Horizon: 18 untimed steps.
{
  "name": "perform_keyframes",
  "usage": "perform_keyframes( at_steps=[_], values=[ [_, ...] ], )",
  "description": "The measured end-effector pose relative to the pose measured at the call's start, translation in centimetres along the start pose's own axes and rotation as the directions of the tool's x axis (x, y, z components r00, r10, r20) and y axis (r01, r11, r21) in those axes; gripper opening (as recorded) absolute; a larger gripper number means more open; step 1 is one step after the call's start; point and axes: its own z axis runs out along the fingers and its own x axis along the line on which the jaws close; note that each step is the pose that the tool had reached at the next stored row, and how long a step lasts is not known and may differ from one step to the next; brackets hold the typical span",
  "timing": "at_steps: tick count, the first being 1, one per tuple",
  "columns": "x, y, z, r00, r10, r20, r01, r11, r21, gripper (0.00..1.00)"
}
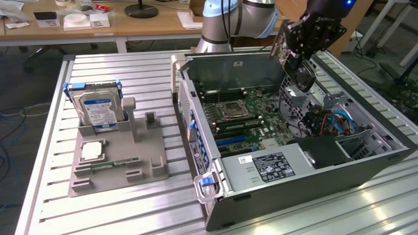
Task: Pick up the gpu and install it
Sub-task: 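Pick up the gpu and move the gpu toward the slot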
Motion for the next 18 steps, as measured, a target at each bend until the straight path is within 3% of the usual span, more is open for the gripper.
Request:
perform_keyframes(
  at_steps=[8,18],
  values=[
    [-1.5,0.06,0.05,1.0,0.0,0.0,0.0,1.0,0.0,0.27],
    [-1.7,0.06,0.06,1.0,0.0,0.0,0.0,1.0,0.0,0.27]
  ],
)
